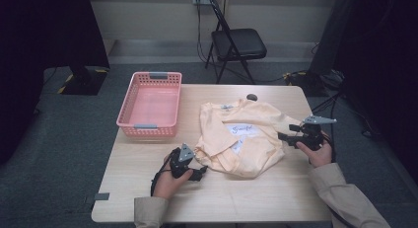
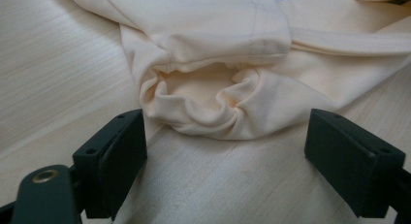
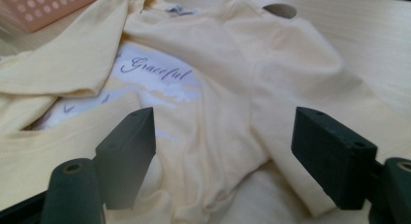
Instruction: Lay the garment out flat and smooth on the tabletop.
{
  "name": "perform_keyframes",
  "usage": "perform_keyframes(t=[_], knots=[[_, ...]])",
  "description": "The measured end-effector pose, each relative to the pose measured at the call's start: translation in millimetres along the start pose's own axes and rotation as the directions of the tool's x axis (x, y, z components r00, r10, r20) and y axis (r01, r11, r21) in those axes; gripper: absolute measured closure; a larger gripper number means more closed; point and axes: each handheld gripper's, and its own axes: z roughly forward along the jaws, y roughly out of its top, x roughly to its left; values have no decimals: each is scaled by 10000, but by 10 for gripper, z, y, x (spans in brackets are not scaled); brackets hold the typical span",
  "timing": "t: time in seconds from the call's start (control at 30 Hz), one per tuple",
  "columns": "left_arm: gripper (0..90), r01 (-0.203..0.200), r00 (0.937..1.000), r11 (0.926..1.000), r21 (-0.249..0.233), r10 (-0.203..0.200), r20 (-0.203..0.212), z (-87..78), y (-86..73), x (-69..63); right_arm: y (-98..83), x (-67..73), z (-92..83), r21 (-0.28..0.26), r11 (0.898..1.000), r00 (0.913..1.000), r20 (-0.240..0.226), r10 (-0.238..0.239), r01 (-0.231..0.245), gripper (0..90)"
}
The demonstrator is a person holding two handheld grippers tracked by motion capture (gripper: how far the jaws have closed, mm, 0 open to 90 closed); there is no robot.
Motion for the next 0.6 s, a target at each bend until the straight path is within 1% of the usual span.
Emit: perform_keyframes(t=[0.1,0.17,0.3,0.37,0.4,0.47,0.6], knots=[[146,2,10000,10000,-1,-2,-2,0,0,0,-101,53,17,143,9999,9997,-215,93,-89,208],[146,2,10000,10000,-4,-2,3,0,0,0,-179,87,22,310,9995,9999,-154,24,-20,193],[146,0,10000,10000,1,0,-1,0,0,0,-295,122,1,455,9990,9997,-227,-34,44,192],[146,1,10000,10000,-3,-1,4,0,0,0,-348,135,-9,627,9980,9998,-202,-31,44,185],[146,1,10000,10000,-1,-1,1,0,0,0,-369,143,-17,747,9971,9998,-151,-151,162,178],[146,-3,10000,10000,-2,3,-3,0,0,0,-395,153,-33,851,9961,9997,-150,-213,225,174],[146,1,10000,10000,-1,-1,1,0,0,0,-458,176,-60,1006,9947,9997,-158,-201,216,155]])
